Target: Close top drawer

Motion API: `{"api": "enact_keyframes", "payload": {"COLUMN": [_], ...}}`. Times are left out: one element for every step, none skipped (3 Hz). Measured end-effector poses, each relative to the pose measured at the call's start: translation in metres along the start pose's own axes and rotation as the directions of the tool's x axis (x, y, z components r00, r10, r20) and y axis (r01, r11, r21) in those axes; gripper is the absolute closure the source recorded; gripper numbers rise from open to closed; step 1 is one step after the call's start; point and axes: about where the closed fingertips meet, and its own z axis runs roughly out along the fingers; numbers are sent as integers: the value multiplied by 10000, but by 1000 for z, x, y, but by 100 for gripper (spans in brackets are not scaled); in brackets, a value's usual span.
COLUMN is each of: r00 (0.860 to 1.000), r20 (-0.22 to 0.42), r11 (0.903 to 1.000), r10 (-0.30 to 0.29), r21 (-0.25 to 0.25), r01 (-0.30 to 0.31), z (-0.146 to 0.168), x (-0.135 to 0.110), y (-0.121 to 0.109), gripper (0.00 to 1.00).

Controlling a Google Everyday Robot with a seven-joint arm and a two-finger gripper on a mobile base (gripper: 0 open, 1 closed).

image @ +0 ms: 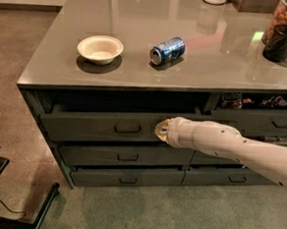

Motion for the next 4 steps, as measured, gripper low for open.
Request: {"api": "enact_keyframes", "payload": {"r00": [9999,9996,9996,9991], "r20": [-76,-188,-189,-411], "r11": [9999,9997,9997,9990], "r10": [-99,-226,-226,-84], "r21": [49,-3,-5,-447], "r01": [99,226,226,66], "z": [10,18,18,3], "x": [2,2,2,-3], "y": [-13,-23,-23,-8], "gripper": [100,100,100,100]}}
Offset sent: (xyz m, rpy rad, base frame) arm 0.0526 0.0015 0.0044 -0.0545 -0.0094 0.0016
